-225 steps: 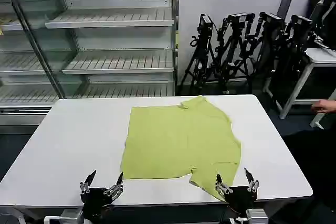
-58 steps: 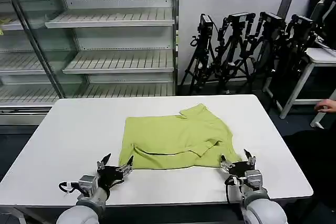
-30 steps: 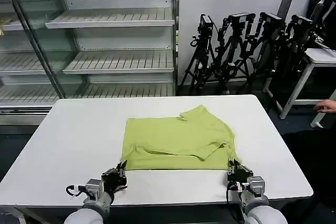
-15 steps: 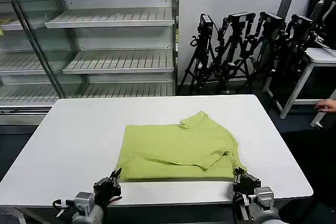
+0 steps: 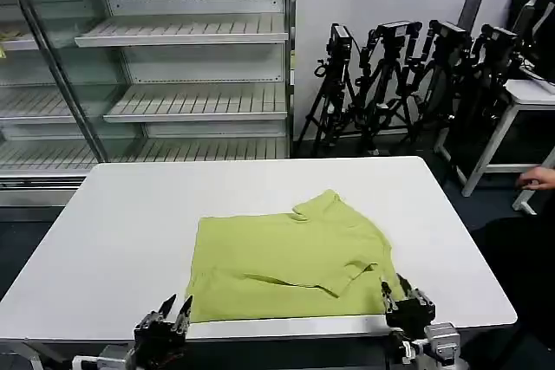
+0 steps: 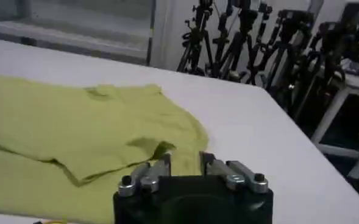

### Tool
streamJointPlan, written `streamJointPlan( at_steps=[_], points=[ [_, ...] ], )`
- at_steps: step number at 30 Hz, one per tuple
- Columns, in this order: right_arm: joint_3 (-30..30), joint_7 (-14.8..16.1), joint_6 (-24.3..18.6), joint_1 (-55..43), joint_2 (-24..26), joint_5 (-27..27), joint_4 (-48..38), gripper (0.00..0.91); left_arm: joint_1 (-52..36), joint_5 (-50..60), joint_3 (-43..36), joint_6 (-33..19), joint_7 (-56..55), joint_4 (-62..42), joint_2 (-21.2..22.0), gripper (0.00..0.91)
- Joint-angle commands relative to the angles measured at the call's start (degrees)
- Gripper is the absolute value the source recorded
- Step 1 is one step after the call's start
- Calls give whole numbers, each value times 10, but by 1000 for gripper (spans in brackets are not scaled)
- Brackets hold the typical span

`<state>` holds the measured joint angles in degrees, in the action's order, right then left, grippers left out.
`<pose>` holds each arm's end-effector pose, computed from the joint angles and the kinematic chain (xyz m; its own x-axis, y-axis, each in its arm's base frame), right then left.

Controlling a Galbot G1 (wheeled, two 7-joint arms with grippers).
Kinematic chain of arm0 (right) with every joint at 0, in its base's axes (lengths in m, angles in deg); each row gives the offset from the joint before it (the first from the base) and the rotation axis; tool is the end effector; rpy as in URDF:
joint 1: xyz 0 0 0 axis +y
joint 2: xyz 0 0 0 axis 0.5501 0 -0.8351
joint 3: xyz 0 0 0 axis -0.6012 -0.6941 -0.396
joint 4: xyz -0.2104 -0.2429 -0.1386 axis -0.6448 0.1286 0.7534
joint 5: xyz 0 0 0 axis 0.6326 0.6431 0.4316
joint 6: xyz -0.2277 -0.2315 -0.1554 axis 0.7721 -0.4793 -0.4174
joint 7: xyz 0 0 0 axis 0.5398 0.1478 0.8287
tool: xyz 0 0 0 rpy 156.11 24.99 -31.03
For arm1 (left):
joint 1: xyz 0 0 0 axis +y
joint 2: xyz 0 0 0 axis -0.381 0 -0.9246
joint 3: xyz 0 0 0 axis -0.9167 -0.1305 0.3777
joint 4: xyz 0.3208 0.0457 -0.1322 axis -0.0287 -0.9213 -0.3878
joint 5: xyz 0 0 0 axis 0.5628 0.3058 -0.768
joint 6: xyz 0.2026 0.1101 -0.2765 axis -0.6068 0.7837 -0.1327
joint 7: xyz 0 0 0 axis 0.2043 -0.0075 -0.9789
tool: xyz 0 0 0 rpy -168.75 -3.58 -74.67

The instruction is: Fold and organize the clothes.

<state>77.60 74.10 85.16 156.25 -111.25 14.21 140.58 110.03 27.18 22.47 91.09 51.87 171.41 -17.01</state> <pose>0.1620 -0.0288 -0.2049 -0.9372 -0.0087 0.3487 -0.0761 0.9807 -0.1799 0.1270 0.0352 -0.2098 -0.8885 0.0397 0.4571 0.0760 0.9952 0.0613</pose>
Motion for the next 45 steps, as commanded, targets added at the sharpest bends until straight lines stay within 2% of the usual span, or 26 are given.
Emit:
streamJointPlan(
  at_steps=[1,6,15,21,22,26,34,45],
  points=[
    [10,4,-8,-15,6,-6,9,907,-8,-29,45,-10,-7,24,-22,907],
    [-35,-18,5,-112,-9,-20,-52,907,-72,-79,36,-10,-14,-32,-44,907],
    [-141,-49,7,-297,3,-59,-181,907,-224,-144,-47,18,-49,-142,-80,907],
    [-187,-75,7,-412,-2,-111,-276,907,-307,-169,-96,18,-52,-196,-101,907],
    [-194,-83,7,-432,-4,-135,-293,907,-320,-173,-107,19,-48,-218,-103,907],
    [-212,-102,8,-470,-14,-174,-332,907,-363,-172,-129,19,-47,-256,-104,907],
    [-252,-110,7,-529,-29,-182,-420,907,-458,-171,-199,19,-50,-325,-106,907],
    [-269,-104,6,-580,-65,-179,-527,907,-558,-149,-245,18,-43,-426,-73,907]
  ],
)
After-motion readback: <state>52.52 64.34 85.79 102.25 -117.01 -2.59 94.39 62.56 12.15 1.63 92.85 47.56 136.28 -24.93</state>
